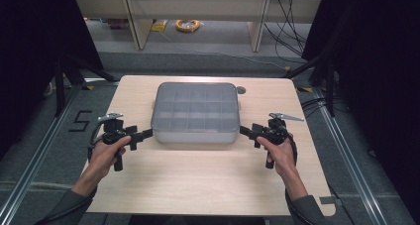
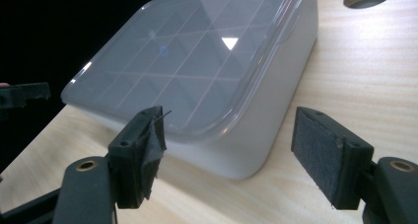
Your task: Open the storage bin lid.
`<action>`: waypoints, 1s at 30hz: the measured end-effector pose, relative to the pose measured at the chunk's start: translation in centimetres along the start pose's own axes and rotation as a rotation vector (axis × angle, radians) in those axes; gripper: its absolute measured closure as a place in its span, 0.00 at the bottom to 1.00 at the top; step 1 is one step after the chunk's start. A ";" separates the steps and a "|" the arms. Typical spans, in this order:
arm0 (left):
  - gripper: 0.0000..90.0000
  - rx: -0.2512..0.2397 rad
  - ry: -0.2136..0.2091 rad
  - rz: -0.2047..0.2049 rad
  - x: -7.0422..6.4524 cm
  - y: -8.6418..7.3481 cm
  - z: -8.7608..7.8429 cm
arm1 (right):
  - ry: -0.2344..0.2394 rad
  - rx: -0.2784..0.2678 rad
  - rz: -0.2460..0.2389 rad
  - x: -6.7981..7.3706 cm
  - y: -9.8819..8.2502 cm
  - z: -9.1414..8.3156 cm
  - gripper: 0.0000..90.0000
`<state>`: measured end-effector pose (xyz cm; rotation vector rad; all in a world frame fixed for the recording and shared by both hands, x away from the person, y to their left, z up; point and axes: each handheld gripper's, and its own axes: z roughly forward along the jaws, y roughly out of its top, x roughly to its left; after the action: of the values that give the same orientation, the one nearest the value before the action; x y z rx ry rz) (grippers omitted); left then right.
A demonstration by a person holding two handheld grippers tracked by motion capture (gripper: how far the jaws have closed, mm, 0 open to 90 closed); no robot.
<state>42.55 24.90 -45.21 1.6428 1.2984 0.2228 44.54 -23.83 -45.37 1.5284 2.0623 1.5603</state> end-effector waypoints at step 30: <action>0.22 0.036 0.030 -0.043 1.2 4.4 4.7 | -0.068 0.030 0.083 -2.0 4.5 4.4 0.39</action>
<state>48.94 23.45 -44.63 1.6458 1.3658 0.1993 51.05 -22.83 -44.72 1.6736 2.0197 1.4888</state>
